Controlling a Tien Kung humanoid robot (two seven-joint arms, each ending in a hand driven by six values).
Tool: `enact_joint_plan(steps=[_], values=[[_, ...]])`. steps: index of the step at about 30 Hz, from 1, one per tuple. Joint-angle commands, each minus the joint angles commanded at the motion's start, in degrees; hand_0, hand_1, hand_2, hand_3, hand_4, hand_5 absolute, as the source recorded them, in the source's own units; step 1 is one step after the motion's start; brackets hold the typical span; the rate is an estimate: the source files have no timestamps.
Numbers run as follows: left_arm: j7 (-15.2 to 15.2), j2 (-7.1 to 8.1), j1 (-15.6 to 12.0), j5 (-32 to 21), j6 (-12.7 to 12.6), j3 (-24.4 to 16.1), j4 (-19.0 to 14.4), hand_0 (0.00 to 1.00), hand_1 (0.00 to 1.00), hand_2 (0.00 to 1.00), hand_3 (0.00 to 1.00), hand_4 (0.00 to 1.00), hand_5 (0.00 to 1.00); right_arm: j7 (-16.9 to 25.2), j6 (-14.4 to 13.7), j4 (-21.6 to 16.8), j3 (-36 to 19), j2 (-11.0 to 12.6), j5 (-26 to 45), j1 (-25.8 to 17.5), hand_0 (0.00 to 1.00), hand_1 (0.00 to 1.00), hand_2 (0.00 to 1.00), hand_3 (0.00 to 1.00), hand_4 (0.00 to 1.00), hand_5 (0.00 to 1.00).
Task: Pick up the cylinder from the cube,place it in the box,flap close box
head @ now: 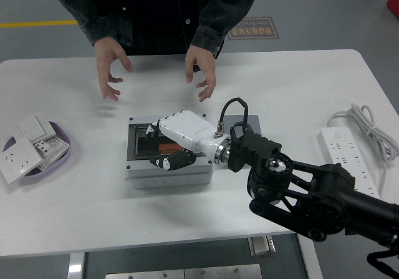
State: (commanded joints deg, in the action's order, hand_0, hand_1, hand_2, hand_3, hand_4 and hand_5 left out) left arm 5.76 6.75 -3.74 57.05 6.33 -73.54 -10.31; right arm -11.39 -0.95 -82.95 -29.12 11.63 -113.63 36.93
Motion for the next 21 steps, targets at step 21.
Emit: enact_joint_plan(steps=[21], values=[[0.1,-0.54,-0.4,-0.1,0.0,-0.6,0.0,0.636,0.673,0.676,0.71,0.763,0.316,11.1,6.7,-6.3,-24.0,5.6,26.3,-14.3,0.625,0.626,0.648,0.691,0.701,0.412]])
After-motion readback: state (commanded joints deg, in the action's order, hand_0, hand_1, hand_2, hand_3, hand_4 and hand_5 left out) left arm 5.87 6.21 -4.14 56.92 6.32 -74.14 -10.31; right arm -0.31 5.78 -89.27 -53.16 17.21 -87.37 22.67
